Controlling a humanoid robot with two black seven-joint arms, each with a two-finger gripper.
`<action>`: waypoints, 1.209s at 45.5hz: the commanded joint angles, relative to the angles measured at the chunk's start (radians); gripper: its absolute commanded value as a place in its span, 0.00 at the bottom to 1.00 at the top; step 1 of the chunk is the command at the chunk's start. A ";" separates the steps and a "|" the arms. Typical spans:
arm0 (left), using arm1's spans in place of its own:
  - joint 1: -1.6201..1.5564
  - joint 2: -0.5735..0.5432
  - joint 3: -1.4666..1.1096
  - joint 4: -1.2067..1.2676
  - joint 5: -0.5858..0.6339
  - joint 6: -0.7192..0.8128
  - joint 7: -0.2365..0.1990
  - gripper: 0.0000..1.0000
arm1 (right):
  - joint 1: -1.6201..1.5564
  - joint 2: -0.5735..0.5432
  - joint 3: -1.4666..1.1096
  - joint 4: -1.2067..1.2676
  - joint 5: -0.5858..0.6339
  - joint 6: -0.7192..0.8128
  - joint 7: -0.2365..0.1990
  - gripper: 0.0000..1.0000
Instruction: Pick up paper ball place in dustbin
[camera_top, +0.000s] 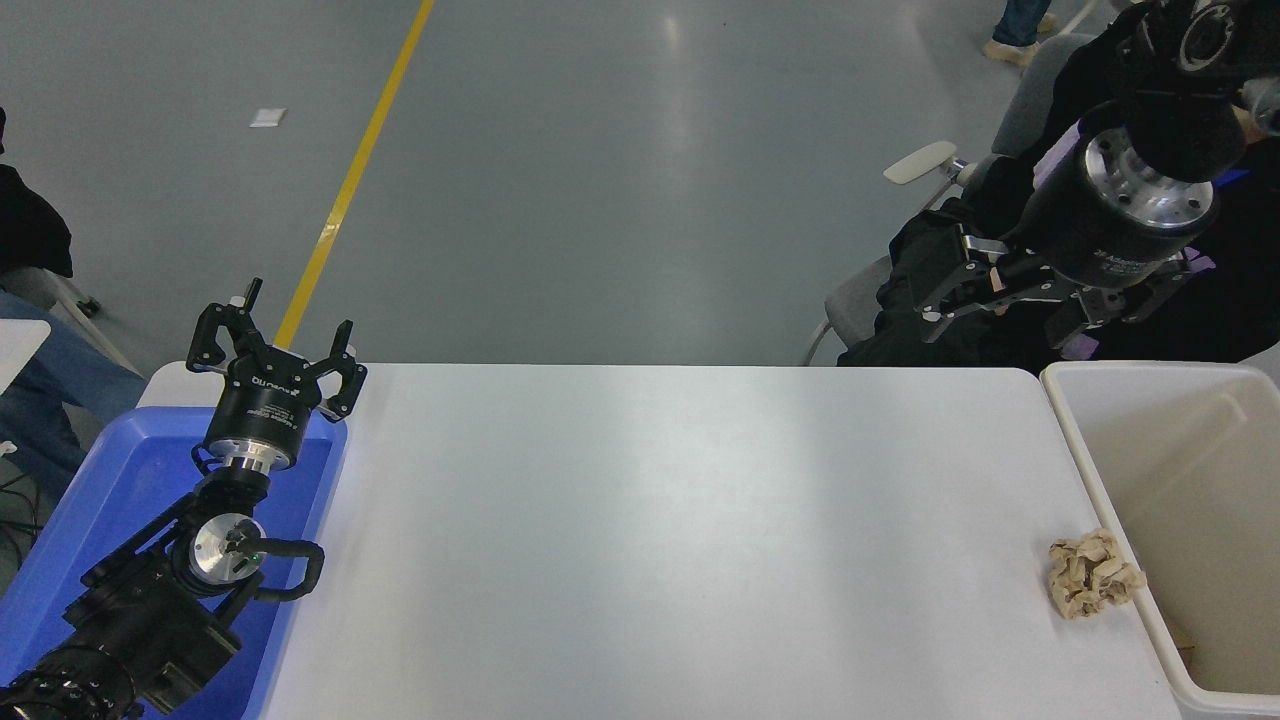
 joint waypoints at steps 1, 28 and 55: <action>0.000 0.001 0.000 0.000 0.000 0.000 0.000 0.98 | -0.001 0.000 0.000 0.000 0.001 0.000 0.000 1.00; 0.000 0.001 0.000 0.000 0.000 0.000 0.000 0.98 | -0.108 -0.026 -0.028 -0.009 0.001 0.000 0.003 1.00; 0.002 -0.001 -0.003 0.000 0.000 0.000 -0.003 0.98 | -0.367 -0.291 -0.204 -0.120 -0.019 -0.307 0.003 1.00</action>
